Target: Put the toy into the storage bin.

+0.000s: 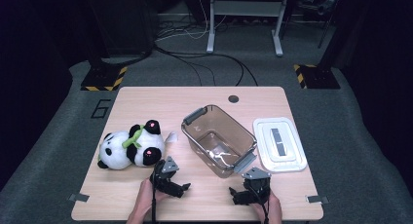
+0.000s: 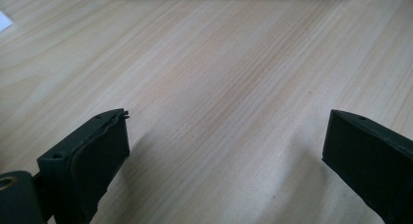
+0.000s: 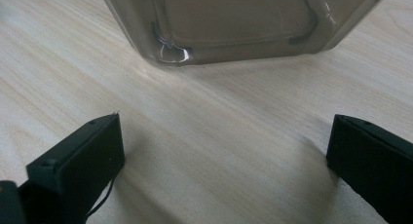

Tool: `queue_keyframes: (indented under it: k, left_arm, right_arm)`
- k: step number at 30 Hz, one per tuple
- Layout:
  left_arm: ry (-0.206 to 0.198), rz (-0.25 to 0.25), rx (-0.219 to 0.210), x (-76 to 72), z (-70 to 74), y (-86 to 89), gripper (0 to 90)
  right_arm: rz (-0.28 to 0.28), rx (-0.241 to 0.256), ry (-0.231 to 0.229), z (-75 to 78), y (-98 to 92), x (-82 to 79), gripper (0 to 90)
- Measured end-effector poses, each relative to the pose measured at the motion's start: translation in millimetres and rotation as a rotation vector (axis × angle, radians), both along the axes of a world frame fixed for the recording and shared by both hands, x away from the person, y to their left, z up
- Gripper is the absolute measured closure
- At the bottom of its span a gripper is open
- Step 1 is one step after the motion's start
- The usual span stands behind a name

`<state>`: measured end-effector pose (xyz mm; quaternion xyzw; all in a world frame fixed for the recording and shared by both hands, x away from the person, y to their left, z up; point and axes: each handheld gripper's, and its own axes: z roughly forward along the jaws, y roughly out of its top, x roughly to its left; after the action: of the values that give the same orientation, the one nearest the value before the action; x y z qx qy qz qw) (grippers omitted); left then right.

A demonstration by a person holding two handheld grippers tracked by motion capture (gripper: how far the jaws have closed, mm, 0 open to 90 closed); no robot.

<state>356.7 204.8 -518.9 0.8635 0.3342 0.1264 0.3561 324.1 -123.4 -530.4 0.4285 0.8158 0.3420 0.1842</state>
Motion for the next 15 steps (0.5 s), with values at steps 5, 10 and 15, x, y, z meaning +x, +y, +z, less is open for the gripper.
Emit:
queue_keyframes:
  k: [5, 10, 15]
  left_arm:
    - [-0.036, 0.057, -0.057, -5.6, 19.7, 10.7, 4.7]
    - [-0.073, 0.1, -0.094, -3.5, 40.8, 24.9, 1.8]
    - [-0.092, 0.101, -0.13, -6.8, 58.2, 33.6, 1.6]
  right_arm:
    - [0.002, -0.001, 0.0, 0.1, -0.1, 0.2, 0.0]
    - [0.008, -0.009, -0.002, 0.1, -0.6, 0.4, 0.0]
    - [0.008, -0.009, -0.002, 0.1, -0.7, 0.4, 0.0]
